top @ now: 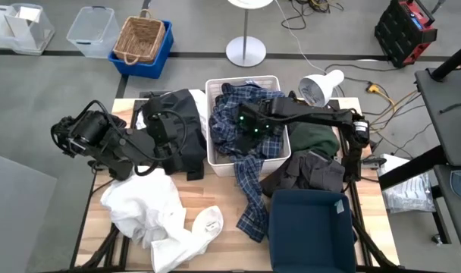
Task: Sort clothes
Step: Put the blue checkered polo into the white laundry bin, then put the white long sleeve polo into the blue laundry bin
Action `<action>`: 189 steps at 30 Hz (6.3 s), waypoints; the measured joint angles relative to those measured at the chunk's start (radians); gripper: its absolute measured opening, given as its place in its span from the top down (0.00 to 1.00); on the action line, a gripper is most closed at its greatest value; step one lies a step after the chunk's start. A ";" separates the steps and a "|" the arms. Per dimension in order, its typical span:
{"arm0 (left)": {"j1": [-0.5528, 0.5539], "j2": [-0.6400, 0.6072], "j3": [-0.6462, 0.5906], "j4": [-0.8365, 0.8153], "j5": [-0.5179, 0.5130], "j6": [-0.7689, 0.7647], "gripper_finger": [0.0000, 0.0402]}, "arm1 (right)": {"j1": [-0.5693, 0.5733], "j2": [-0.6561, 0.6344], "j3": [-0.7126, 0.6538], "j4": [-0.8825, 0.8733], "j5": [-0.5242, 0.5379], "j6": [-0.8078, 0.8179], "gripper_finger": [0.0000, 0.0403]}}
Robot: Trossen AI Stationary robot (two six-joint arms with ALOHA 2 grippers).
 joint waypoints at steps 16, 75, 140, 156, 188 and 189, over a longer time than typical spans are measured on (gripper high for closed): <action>0.000 0.000 -0.003 -0.105 0.099 0.053 0.43 | 0.360 -0.158 0.116 -0.102 0.009 0.150 0.39; -0.093 -0.100 -0.277 0.050 0.156 -0.155 0.43 | 0.307 -0.061 0.313 0.228 0.685 -0.180 0.98; -0.094 -0.112 -0.294 -0.122 0.196 -0.525 0.43 | -0.107 0.267 0.365 -0.084 0.148 -0.229 0.69; -0.119 -0.096 -0.336 -0.259 0.744 -0.502 0.43 | 0.116 -0.151 0.365 -0.134 -0.002 -0.385 0.47; -0.244 -0.236 -0.730 -0.057 0.816 -0.508 0.99 | 0.413 -0.182 0.362 -0.149 0.193 -0.222 0.53; -0.244 -0.247 -0.660 -0.055 0.750 -0.516 1.00 | 0.413 -0.178 0.361 -0.137 0.193 -0.222 0.53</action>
